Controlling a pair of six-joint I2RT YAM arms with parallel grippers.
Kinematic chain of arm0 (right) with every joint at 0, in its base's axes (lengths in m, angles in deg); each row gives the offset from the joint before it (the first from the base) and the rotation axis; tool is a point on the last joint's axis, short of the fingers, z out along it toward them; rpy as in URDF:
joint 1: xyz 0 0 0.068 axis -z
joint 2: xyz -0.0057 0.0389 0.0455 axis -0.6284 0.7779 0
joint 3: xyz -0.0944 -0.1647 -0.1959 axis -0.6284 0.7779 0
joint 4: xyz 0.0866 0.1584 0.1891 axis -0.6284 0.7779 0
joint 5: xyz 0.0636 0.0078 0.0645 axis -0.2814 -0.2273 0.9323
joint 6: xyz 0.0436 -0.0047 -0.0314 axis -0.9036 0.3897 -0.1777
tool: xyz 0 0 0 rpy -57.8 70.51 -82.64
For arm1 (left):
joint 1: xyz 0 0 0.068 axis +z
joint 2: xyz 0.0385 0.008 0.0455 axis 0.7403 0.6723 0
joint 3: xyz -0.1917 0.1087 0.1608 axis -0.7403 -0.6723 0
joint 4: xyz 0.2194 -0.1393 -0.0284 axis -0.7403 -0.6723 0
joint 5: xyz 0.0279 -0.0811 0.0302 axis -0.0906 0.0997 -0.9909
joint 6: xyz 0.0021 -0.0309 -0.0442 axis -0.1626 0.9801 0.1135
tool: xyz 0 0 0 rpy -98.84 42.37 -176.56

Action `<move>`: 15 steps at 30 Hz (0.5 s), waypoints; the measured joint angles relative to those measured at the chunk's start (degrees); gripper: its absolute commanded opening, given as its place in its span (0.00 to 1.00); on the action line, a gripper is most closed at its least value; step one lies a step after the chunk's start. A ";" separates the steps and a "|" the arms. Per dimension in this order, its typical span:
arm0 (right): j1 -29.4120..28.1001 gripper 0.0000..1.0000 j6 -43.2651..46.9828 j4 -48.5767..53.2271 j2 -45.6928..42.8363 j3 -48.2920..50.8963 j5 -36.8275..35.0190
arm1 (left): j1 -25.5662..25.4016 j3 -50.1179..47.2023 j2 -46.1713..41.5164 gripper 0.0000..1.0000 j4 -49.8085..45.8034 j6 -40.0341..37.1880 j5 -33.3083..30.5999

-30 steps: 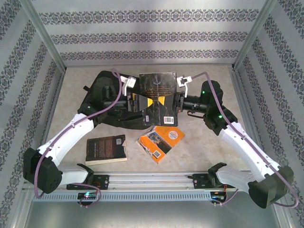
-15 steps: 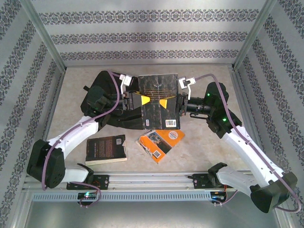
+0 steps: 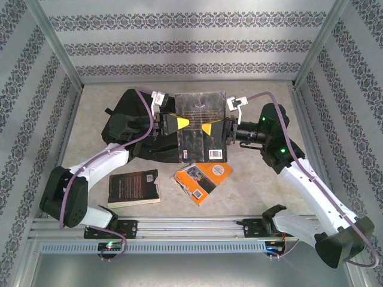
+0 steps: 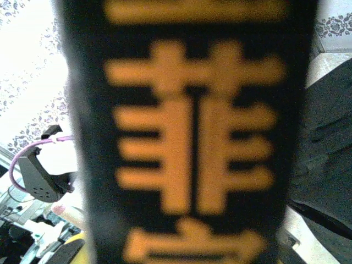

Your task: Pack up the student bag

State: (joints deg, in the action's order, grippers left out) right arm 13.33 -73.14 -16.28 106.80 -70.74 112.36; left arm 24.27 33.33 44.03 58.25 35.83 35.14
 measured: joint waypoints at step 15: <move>0.31 0.83 -10.19 -15.89 -1.97 10.40 -14.91 | 0.33 -5.55 -3.82 0.00 -2.73 -3.67 -19.28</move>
State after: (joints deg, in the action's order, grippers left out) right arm 13.63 -83.33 -32.17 104.83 -60.34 97.46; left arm 24.60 27.78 40.20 55.52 32.16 15.86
